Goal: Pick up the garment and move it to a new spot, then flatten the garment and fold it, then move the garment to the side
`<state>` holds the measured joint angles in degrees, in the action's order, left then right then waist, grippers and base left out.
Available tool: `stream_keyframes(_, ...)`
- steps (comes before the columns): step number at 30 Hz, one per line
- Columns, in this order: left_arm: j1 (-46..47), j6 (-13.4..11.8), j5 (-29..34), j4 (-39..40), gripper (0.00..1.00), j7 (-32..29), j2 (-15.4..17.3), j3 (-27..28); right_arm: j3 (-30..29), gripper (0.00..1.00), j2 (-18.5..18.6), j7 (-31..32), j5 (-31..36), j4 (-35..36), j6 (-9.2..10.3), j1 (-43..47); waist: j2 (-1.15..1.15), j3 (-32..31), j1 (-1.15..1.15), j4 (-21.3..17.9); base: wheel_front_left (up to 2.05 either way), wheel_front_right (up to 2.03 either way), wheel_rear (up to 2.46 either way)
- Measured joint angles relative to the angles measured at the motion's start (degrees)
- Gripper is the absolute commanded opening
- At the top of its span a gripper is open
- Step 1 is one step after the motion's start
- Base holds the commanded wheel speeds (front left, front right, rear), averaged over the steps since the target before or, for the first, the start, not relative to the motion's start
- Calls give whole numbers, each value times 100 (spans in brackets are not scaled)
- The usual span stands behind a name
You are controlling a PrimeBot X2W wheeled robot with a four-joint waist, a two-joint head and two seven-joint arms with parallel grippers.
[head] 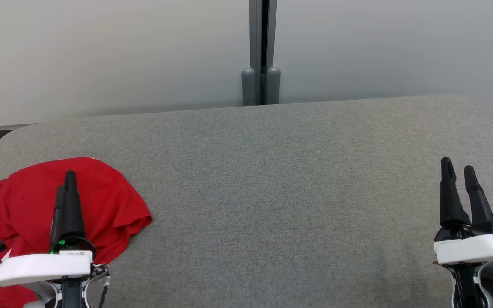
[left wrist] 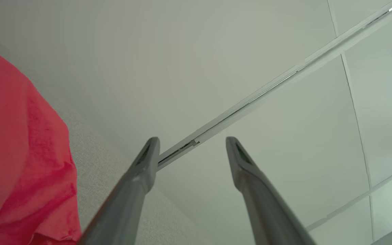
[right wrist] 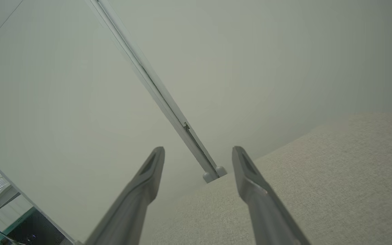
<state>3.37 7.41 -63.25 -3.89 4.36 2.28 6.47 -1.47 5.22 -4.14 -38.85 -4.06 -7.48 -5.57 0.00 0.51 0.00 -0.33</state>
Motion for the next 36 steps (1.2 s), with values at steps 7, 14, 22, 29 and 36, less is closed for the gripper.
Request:
stream_keyframes(7,-68,-175,1169,233,100,129,7,-408,40,100,-30,-127,738,31,0,0,0,3,0,6,0,0,0)
stream_keyframes(14,-116,-499,2053,240,100,225,11,-803,92,100,-32,-241,1306,-62,0,3,0,0,0,15,0,0,0)
stream_keyframes(22,-175,-813,3196,213,100,367,21,-1193,133,100,-54,-371,2091,-253,0,21,0,3,0,4,0,0,0)
stream_keyframes(29,-176,-1022,3905,15,100,483,45,-1445,160,100,-100,-494,2687,-258,0,1,0,7,0,-24,0,0,0)
stream_keyframes(36,-191,-1203,4234,-187,100,577,59,-1535,222,100,-140,-597,3139,-309,-1,10,0,7,0,-46,0,0,0)
